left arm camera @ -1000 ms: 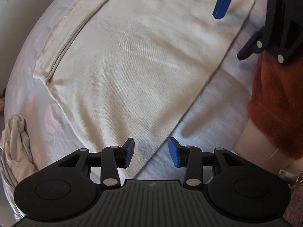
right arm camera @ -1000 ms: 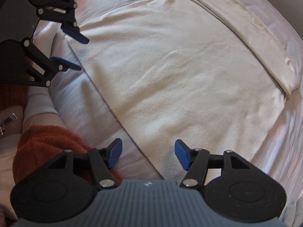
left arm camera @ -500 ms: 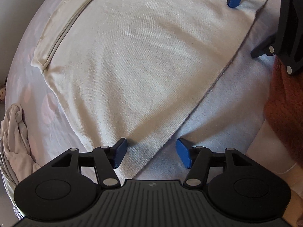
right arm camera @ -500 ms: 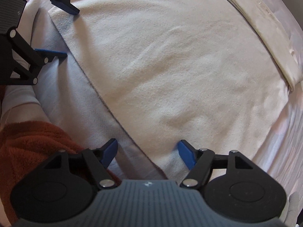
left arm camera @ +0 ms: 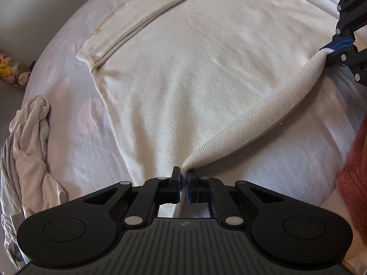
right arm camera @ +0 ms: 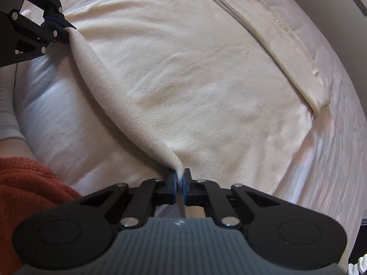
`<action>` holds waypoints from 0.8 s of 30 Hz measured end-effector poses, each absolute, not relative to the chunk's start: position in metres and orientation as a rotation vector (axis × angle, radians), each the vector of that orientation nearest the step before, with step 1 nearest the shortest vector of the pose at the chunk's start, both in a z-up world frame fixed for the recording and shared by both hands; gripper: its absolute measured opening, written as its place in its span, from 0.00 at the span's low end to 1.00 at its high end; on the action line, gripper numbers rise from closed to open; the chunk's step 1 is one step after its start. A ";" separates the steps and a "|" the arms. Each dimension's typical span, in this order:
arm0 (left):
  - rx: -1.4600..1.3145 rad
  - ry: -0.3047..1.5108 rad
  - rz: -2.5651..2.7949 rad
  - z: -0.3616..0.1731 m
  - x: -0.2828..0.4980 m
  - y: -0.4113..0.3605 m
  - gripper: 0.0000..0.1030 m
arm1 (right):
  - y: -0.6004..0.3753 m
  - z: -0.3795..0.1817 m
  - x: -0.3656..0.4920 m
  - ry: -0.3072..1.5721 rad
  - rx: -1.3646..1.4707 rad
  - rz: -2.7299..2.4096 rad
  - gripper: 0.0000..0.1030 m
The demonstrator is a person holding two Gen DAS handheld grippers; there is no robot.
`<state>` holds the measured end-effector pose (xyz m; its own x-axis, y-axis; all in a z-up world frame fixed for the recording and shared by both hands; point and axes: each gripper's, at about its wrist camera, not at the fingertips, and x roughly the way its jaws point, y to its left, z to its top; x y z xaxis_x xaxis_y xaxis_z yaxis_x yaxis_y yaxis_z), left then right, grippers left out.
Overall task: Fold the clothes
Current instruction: 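Grasp the sweater edge with the left tool while the right tool holds the opposite edge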
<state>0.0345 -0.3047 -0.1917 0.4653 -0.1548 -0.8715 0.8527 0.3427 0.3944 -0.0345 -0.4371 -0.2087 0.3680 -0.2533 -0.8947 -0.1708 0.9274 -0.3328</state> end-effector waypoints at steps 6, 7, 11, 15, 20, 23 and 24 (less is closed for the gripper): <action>0.917 0.752 -0.751 -0.171 0.053 -0.312 0.03 | -0.448 -0.187 -0.022 1.071 -0.414 -0.162 0.05; 0.908 0.736 -0.749 -0.170 0.058 -0.314 0.03 | -0.447 -0.184 -0.017 1.046 -0.421 -0.183 0.05; 0.879 0.686 -0.748 -0.170 0.075 -0.324 0.03 | -0.454 -0.187 0.007 0.990 -0.438 -0.244 0.06; 0.866 0.661 -0.761 -0.186 0.087 -0.329 0.03 | -0.461 -0.204 0.018 1.006 -0.441 -0.262 0.06; 0.788 0.667 -0.747 -0.191 0.101 -0.324 0.13 | -0.483 -0.214 0.023 1.015 -0.368 -0.349 0.23; 0.690 0.698 -0.708 -0.183 0.115 -0.313 0.17 | -0.502 -0.210 0.019 0.993 -0.280 -0.437 0.26; 0.655 0.710 -0.688 -0.181 0.121 -0.308 0.17 | -0.510 -0.208 0.017 0.987 -0.234 -0.462 0.26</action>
<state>0.1205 -0.3084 -0.1805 0.5662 -0.3311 -0.7549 0.7440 0.5996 0.2951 0.0170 -0.5098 -0.2083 0.4651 -0.4759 -0.7465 0.2681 0.8793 -0.3936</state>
